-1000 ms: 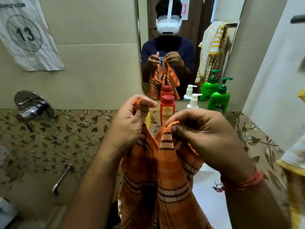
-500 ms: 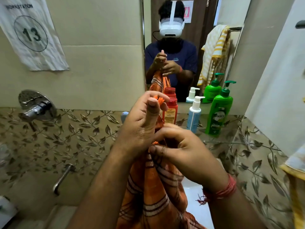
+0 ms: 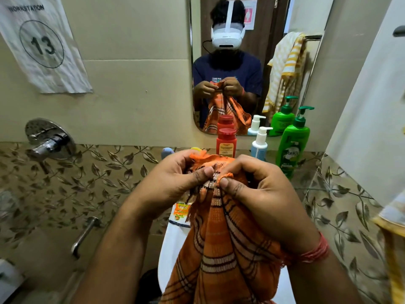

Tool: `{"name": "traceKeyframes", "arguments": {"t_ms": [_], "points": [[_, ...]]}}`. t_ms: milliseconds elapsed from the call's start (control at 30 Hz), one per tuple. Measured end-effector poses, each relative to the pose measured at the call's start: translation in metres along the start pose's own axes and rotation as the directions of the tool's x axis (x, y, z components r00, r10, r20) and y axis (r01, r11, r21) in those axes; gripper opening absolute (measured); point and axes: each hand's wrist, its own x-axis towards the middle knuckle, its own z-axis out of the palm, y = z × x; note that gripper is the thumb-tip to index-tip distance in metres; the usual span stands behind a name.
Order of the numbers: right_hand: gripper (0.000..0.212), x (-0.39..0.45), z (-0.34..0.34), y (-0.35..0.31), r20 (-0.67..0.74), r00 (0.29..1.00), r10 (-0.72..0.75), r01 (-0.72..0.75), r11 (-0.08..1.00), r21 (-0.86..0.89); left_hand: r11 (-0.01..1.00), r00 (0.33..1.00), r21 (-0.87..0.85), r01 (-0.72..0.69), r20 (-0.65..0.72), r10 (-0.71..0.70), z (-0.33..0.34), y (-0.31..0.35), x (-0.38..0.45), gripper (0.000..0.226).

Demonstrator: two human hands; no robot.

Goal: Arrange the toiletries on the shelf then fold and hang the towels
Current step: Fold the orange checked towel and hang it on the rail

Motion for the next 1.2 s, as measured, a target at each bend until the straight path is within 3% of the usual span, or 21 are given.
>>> {"name": "traceKeyframes", "arguments": {"t_ms": [100,333,567,767,967,1200], "points": [[0.005,-0.001,0.000,-0.002,0.016,1.000,0.017,-0.016,1.000,-0.021,0.989,0.995,-0.125,-0.077,-0.080,0.068,0.002,0.000,-0.001,0.018],[0.002,-0.002,0.000,-0.002,0.065,0.998,0.021,-0.019,1.000,-0.023,0.971,0.966,-0.121,-0.208,-0.183,0.184,0.023,0.007,-0.005,0.018],[0.008,-0.007,-0.001,-0.004,0.040,0.998,0.043,-0.042,0.999,-0.019,0.945,0.927,-0.195,-0.261,-0.323,0.189,0.026,0.007,-0.008,0.029],[0.007,-0.009,-0.001,-0.004,0.028,0.999,0.024,-0.021,0.997,-0.078,0.936,0.924,-0.202,-0.287,-0.315,0.215,0.030,0.006,-0.010,0.035],[0.004,-0.013,-0.002,-0.006,0.039,0.999,-0.020,0.027,0.978,-0.205,0.953,0.909,-0.038,-0.301,-0.312,0.275,0.028,0.002,-0.016,0.004],[0.010,-0.013,0.003,-0.003,-0.029,0.990,-0.137,0.120,0.936,-0.331,0.926,0.919,-0.081,-0.368,-0.186,0.349,0.021,-0.013,-0.028,0.007]]}}
